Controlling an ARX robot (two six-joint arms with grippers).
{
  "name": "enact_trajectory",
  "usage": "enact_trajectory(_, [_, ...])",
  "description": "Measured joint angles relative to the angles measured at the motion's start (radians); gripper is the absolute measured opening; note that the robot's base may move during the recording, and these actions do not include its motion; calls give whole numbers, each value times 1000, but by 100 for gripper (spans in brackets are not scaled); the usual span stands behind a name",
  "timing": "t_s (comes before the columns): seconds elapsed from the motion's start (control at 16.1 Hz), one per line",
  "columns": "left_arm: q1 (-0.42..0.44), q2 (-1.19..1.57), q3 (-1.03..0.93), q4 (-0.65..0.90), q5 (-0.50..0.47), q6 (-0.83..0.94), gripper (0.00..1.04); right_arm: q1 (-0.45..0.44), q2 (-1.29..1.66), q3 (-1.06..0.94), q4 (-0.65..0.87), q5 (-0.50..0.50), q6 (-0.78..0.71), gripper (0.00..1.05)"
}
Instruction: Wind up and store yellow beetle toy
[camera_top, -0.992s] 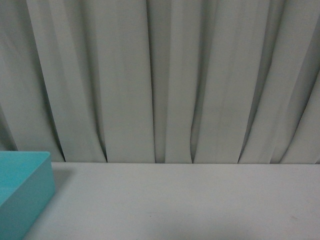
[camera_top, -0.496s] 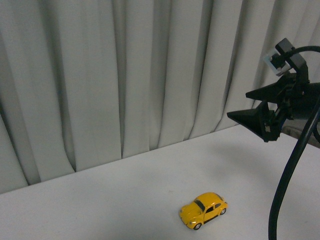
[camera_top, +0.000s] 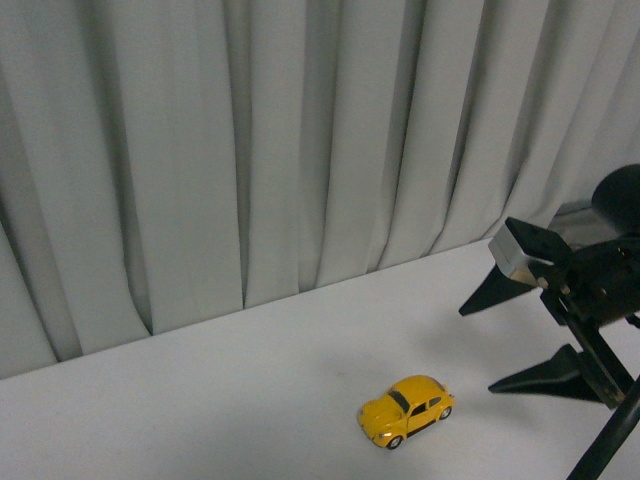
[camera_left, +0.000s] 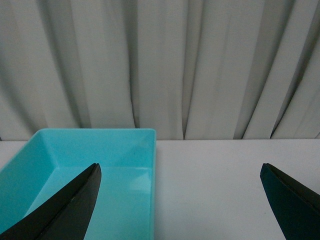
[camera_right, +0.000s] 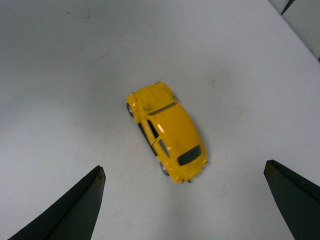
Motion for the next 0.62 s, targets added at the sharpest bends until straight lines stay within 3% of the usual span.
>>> enact_trajectory(0.31, [0,0,0,0,0,0,98,15,92,115,-149,-9,-30,98])
enact_trajectory(0.62, [0,0,0,0,0,0,98,42,193,193,-148,11,-33,98])
